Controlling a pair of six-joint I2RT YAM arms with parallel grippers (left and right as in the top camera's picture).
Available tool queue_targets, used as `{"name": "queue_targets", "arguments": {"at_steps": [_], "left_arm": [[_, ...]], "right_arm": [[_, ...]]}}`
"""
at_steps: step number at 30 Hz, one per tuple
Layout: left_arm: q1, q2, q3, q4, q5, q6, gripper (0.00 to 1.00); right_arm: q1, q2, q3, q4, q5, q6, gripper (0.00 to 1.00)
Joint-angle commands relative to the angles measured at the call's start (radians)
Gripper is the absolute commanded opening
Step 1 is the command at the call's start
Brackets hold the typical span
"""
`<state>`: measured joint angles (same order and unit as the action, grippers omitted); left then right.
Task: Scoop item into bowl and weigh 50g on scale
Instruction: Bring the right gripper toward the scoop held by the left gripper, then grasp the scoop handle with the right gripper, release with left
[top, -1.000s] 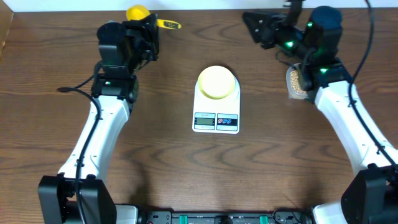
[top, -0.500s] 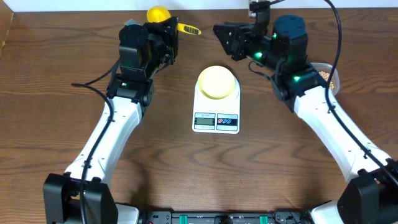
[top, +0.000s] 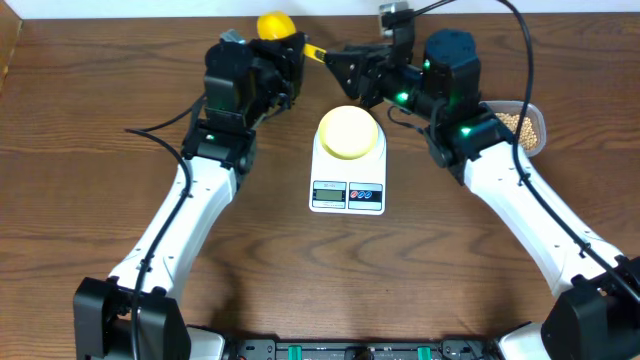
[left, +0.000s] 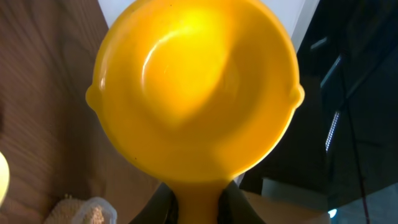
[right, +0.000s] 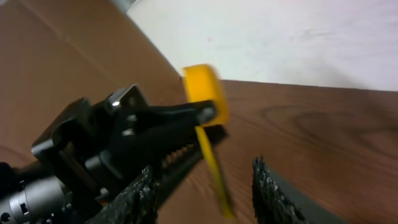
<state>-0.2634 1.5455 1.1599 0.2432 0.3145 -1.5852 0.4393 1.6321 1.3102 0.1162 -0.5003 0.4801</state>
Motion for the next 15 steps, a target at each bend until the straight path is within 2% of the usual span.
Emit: {"name": "queue_targets", "arguments": {"at_steps": [1, 8, 10, 14, 15], "left_arm": [[-0.022, -0.010, 0.015, 0.002, 0.015, -0.048, 0.07], [-0.034, -0.010, 0.015, 0.017, 0.070, -0.121, 0.07], [-0.034, -0.010, 0.015, 0.031, 0.088, -0.122, 0.07], [-0.034, -0.010, 0.015, 0.037, 0.098, -0.122, 0.07], [-0.035, -0.010, 0.015, 0.037, 0.098, -0.122, 0.08]], "right_arm": [[0.031, 0.006, 0.015, -0.001, 0.022, -0.103, 0.49], [0.052, 0.007, 0.015, -0.008, 0.093, -0.193, 0.48], [0.053, 0.007, 0.015, -0.008, 0.119, -0.202, 0.43], [0.052, 0.007, 0.015, -0.008, 0.169, -0.205, 0.27], [0.052, 0.007, 0.015, -0.009, 0.172, -0.206, 0.20]]}}
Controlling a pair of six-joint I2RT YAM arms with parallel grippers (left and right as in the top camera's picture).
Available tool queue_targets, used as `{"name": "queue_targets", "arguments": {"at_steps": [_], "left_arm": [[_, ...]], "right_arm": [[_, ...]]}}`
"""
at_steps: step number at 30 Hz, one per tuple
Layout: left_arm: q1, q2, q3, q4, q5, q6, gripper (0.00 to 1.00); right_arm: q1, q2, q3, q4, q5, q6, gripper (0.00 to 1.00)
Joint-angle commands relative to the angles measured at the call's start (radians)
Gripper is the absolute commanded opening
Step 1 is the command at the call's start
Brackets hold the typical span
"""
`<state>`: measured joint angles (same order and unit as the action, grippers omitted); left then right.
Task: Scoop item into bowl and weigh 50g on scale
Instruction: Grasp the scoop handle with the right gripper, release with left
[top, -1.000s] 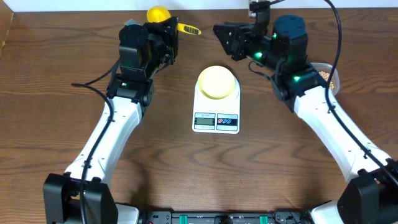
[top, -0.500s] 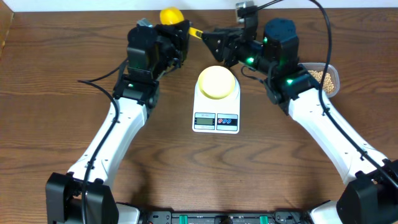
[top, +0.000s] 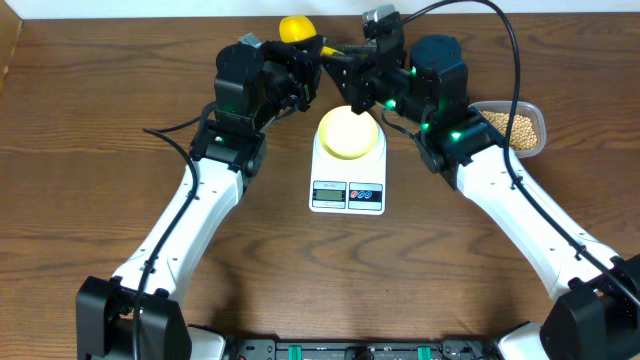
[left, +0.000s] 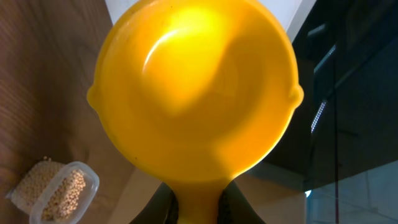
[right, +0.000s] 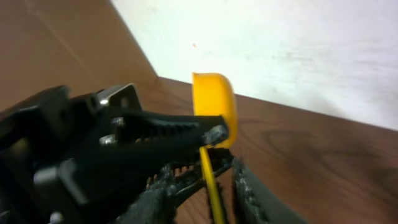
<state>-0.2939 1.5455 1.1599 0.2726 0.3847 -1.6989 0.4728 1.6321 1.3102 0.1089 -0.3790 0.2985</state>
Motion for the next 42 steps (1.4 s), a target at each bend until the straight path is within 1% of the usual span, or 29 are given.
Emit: {"name": "queue_targets", "arguments": {"at_steps": [1, 4, 8, 10, 12, 13, 14, 15, 16, 19, 21, 25, 29, 30, 31, 36, 37, 38, 39, 41, 42], "left_arm": [[-0.004, -0.010, 0.015, 0.010, 0.028, -0.008, 0.07], [-0.004, -0.010, 0.015, 0.020, 0.048, -0.008, 0.07], [-0.004, -0.010, 0.015, 0.036, 0.079, -0.008, 0.07], [-0.004, -0.010, 0.015, 0.036, 0.080, -0.007, 0.08], [-0.004, -0.010, 0.015, 0.035, 0.080, 0.000, 0.07], [-0.004, -0.010, 0.015, 0.032, 0.080, 0.003, 0.07], [-0.004, -0.010, 0.015, 0.031, 0.080, 0.003, 0.07], [-0.004, -0.010, 0.015, 0.029, 0.080, 0.003, 0.07], [-0.004, -0.010, 0.015, 0.028, 0.080, 0.003, 0.07], [-0.004, -0.010, 0.015, 0.029, 0.080, 0.023, 0.08], [-0.004, -0.010, 0.015, 0.028, 0.080, 0.023, 0.07], [-0.004, -0.010, 0.015, 0.029, 0.080, 0.022, 0.07], [-0.004, -0.010, 0.015, 0.029, 0.080, 0.023, 0.08], [-0.004, -0.010, 0.015, 0.029, 0.080, 0.023, 0.08], [-0.004, -0.010, 0.015, 0.029, 0.080, 0.023, 0.07], [-0.004, -0.010, 0.015, 0.029, 0.079, 0.027, 0.08], [-0.004, -0.010, 0.015, 0.029, 0.079, 0.036, 0.15], [-0.004, -0.010, 0.015, 0.029, 0.079, 0.050, 0.24], [-0.004, -0.010, 0.015, 0.029, 0.078, 0.069, 0.37], [-0.004, -0.010, 0.015, 0.029, 0.071, 0.136, 0.56], [-0.004, -0.010, 0.015, 0.029, 0.064, 0.183, 0.61]], "right_arm": [[0.018, 0.007, 0.015, -0.013, 0.052, -0.024, 0.17], [0.018, 0.006, 0.015, -0.039, 0.052, -0.023, 0.19], [0.019, 0.007, 0.015, -0.043, 0.052, -0.023, 0.20], [0.019, 0.007, 0.015, -0.038, 0.055, -0.023, 0.15], [0.019, 0.006, 0.015, -0.031, 0.060, -0.027, 0.14], [0.019, 0.006, 0.015, -0.029, 0.060, -0.027, 0.15], [0.019, 0.006, 0.015, -0.025, 0.059, -0.027, 0.19], [0.019, 0.006, 0.015, -0.022, 0.059, -0.027, 0.27], [0.019, 0.006, 0.015, -0.019, 0.060, -0.028, 0.29], [0.019, 0.006, 0.015, -0.010, 0.059, -0.028, 0.31], [0.019, 0.006, 0.015, -0.003, 0.059, -0.027, 0.31], [0.019, 0.006, 0.015, 0.000, 0.060, -0.029, 0.24], [0.014, 0.006, 0.015, 0.000, 0.060, -0.046, 0.13], [0.013, 0.006, 0.015, 0.000, 0.060, -0.045, 0.09], [0.012, 0.006, 0.015, 0.000, 0.060, -0.045, 0.01], [0.011, 0.006, 0.015, 0.003, 0.060, -0.046, 0.01], [0.011, 0.006, 0.015, 0.003, 0.060, -0.046, 0.01], [0.010, 0.006, 0.015, 0.003, 0.060, -0.046, 0.01], [0.010, 0.006, 0.015, 0.003, 0.060, -0.045, 0.01], [0.005, 0.006, 0.015, 0.004, 0.060, -0.046, 0.01], [0.000, 0.006, 0.017, 0.003, 0.060, -0.045, 0.01]]}}
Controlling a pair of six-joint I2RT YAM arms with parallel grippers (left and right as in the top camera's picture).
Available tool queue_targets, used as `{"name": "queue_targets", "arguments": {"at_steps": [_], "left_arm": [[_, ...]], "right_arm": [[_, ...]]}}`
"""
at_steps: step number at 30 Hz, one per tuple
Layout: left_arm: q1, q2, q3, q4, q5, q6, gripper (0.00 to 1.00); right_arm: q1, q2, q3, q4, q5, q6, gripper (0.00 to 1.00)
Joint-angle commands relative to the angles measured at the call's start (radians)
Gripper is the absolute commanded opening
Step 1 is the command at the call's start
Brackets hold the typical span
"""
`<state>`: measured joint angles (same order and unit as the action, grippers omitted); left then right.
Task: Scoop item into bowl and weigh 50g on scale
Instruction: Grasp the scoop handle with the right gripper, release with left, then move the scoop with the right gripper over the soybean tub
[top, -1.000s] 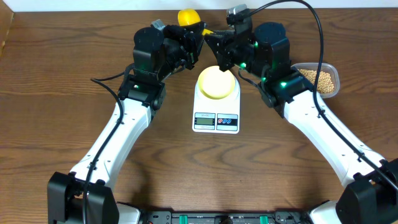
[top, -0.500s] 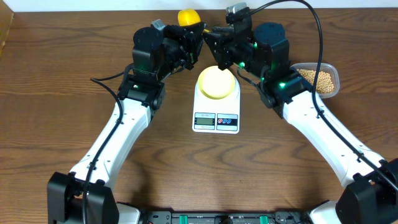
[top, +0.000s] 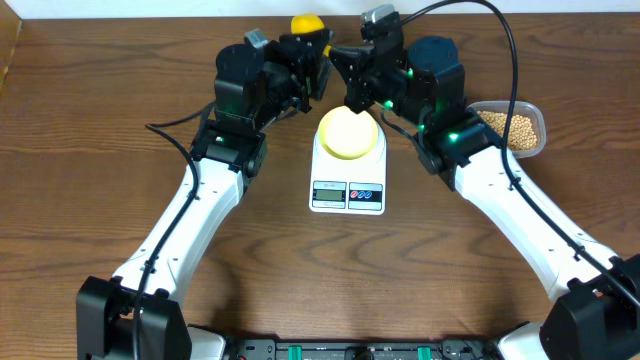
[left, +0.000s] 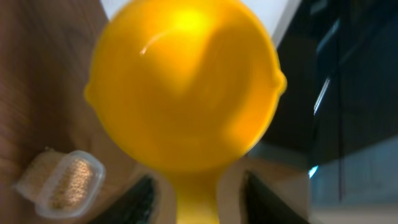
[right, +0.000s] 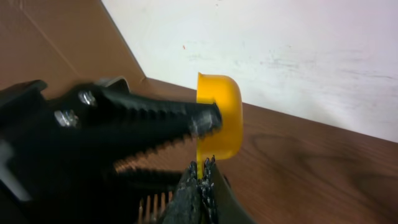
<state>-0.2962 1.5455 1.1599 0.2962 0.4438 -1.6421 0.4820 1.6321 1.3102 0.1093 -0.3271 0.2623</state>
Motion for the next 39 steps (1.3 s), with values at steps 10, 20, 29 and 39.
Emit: {"name": "queue_targets", "arguments": {"at_steps": [10, 20, 29, 39], "left_arm": [[0.000, -0.010, 0.015, 0.006, -0.079, 0.761, 0.98], [-0.001, -0.010, 0.015, 0.004, -0.079, 1.239, 0.98], [-0.001, -0.010, 0.015, -0.020, -0.079, 1.243, 0.98], [-0.001, -0.010, 0.015, -0.033, -0.079, 1.242, 0.98]], "right_arm": [[-0.115, 0.006, 0.297, -0.449, 0.104, -0.050, 0.01], [-0.265, 0.006, 0.582, -1.003, 0.356, -0.084, 0.01], [-0.518, 0.057, 0.586, -1.295, 0.361, -0.032, 0.01], [-0.632, 0.286, 0.586, -1.419, 0.282, -0.073, 0.01]]}}
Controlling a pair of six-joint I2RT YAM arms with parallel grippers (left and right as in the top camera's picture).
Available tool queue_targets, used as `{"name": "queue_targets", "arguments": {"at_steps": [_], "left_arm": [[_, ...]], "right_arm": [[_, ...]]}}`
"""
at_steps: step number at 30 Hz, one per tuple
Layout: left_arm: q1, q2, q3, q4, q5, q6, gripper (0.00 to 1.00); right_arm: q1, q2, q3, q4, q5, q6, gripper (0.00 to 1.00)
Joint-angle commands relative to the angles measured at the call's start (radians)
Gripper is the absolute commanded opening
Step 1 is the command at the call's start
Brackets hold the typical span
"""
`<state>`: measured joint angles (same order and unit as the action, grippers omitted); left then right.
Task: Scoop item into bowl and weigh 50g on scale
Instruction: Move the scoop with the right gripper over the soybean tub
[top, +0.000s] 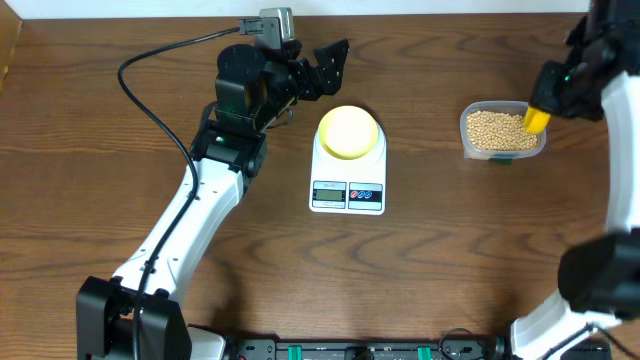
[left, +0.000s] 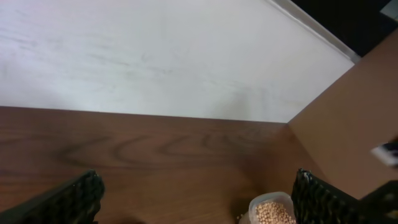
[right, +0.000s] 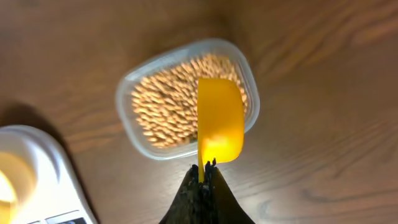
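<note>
A pale yellow bowl (top: 347, 132) sits on the white scale (top: 347, 190) at the table's middle. A clear tub of beige beans (top: 503, 130) stands at the far right; in the right wrist view the bean tub (right: 168, 106) lies below the scoop. My right gripper (top: 545, 105) is shut on the thin handle of the yellow scoop (top: 537, 120). The right gripper (right: 204, 167) holds the scoop (right: 219, 121) over the tub's right side. My left gripper (top: 333, 62) hangs open and empty behind the scale, its fingers (left: 68, 199) wide apart.
The scale's corner (right: 25, 174) shows at the lower left of the right wrist view. The bean tub (left: 270, 211) appears small between the left fingers. A white wall (left: 155, 56) bounds the table's far edge.
The scoop has gone from behind the scale, between both grippers, to over the bean tub at the right, in my right gripper. My left gripper is open wider with nothing in it.
My left gripper held the scoop by its handle behind the scale, with the right gripper open near it. The right fingers then stood around the handle, then shut on it as the left fingers parted. Now the right gripper alone holds it over the beans.
</note>
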<state>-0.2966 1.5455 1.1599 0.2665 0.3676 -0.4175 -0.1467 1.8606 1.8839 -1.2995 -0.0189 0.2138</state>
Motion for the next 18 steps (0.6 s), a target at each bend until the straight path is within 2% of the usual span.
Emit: {"name": "queue_targets", "arguments": {"at_steps": [1, 6, 18], "left_arm": [[0.000, -0.010, 0.015, -0.008, -0.002, 0.018, 0.98], [0.000, -0.010, 0.015, -0.034, -0.002, 0.017, 0.98], [0.000, -0.010, 0.015, -0.034, -0.003, 0.018, 0.98]], "right_arm": [[-0.002, 0.079, 0.012, -0.010, -0.029, -0.039, 0.01], [-0.002, 0.160, 0.012, 0.023, -0.126, -0.155, 0.01], [-0.002, 0.195, 0.011, 0.058, -0.128, -0.232, 0.01]]}}
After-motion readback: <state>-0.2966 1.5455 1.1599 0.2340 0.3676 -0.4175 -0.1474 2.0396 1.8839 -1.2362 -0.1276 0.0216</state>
